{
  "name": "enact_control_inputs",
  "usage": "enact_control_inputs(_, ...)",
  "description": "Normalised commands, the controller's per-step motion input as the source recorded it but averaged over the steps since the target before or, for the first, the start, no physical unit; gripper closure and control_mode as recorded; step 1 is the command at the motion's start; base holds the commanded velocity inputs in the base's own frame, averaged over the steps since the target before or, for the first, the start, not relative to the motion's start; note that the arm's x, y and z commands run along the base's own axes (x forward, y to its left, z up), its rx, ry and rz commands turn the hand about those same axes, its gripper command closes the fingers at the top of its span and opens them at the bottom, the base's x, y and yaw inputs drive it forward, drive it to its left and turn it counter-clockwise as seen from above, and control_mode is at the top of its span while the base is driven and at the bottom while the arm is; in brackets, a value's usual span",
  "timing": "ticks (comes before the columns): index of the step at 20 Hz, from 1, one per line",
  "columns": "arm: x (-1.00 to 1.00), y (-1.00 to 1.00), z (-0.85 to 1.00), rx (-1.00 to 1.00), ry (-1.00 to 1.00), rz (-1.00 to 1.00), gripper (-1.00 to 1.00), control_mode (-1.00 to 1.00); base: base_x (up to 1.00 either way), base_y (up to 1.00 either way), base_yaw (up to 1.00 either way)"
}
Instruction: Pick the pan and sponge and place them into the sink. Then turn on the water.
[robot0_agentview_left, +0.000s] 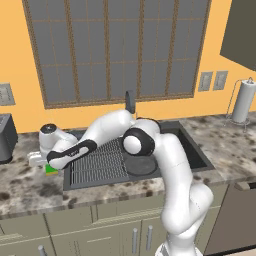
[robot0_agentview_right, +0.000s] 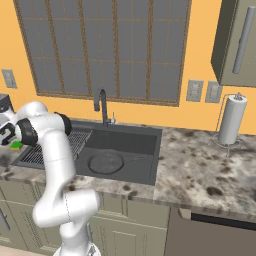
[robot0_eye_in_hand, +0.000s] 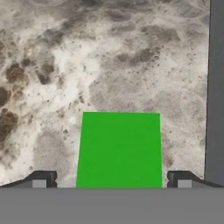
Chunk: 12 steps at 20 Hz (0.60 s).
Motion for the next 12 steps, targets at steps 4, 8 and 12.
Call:
enact_control_inputs(4, 0.12, 0.03, -0.22, 0.00, 0.00, 0.02, -1.00, -1.00, 0.00, 0.00, 0.00)
enact_control_inputs(8, 0.12, 0.07, -0.24, 0.00, 0.00, 0.02, -1.00, -1.00, 0.00, 0.00, 0.00)
enact_control_inputs(12, 0.12, 0.11, -0.24, 0.00, 0.00, 0.01, 1.00, -1.00, 0.00, 0.00, 0.00)
